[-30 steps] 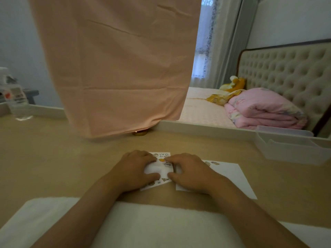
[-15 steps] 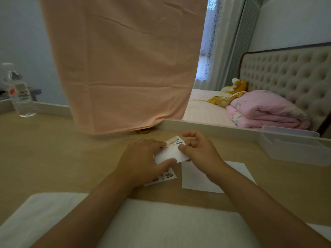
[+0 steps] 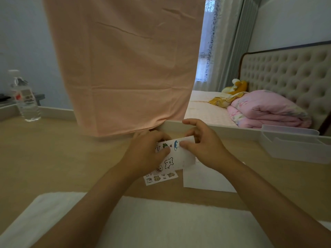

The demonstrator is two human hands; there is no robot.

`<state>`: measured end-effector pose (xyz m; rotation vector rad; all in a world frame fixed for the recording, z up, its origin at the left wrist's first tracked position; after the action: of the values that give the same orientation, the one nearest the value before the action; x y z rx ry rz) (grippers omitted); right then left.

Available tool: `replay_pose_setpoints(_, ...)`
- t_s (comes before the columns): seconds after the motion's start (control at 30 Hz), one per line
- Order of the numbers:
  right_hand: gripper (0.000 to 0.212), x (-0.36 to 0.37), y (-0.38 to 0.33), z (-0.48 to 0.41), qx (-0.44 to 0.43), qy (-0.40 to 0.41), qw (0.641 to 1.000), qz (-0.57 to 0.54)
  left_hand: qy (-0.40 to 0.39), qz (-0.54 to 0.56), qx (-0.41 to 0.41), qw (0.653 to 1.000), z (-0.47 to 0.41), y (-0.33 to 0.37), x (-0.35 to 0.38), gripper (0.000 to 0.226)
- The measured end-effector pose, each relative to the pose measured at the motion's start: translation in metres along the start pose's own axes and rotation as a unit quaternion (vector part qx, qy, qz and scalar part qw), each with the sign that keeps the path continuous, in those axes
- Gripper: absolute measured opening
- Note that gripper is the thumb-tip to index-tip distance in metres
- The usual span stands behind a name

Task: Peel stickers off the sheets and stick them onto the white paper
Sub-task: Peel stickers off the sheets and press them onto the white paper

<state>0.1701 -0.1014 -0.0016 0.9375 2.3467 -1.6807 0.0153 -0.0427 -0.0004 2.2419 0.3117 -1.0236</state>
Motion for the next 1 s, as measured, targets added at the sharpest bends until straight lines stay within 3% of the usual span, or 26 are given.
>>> replay_pose_setpoints(0.1, 0.06, -0.014, -0.005, 0.003, -0.039, 0.106, 0.991, 0.078, -0.041, 0.204, -0.126, 0.97, 0.009, -0.008, 0.01, 0.016)
replay_pose_setpoints(0.2, 0.038, -0.018, -0.028, 0.011, -0.154, 0.164, 0.944, 0.24, -0.056, 0.305, -0.203, 0.929, 0.019, -0.008, 0.024, 0.013)
replay_pose_setpoints(0.3, 0.012, -0.005, -0.031, 0.012, -0.196, 0.11, 0.948, 0.224, -0.057, 0.362, -0.247, 0.897, 0.023, -0.009, 0.035, 0.013)
replay_pose_setpoints(0.47, 0.02, 0.007, -0.025, 0.013, -0.204, 0.045, 0.953, 0.217, -0.073, 0.442, -0.282, 0.848, 0.029, -0.013, 0.041, 0.015)
replay_pose_setpoints(0.73, 0.022, 0.012, -0.026, 0.012, -0.217, 0.035, 0.947, 0.235, -0.058, 0.443, -0.286, 0.848, 0.029, -0.021, 0.039, 0.013)
replay_pose_setpoints(1.0, 0.017, 0.012, -0.024, 0.012, -0.162, 0.082, 0.974, 0.133, -0.016, 0.474, -0.246, 0.845, 0.027, -0.016, 0.03, 0.023)
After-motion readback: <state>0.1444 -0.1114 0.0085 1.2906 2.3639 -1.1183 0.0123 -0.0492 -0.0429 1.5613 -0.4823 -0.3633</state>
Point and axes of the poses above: each hand's wrist, its own z-axis away from the middle knuckle, its own x-axis out of the palm, y = z × x, the point moved 9 cm from there along -z, towards the middle knuckle, and after that the axes turned 2 degrees about -x, right-handed, at the moved point
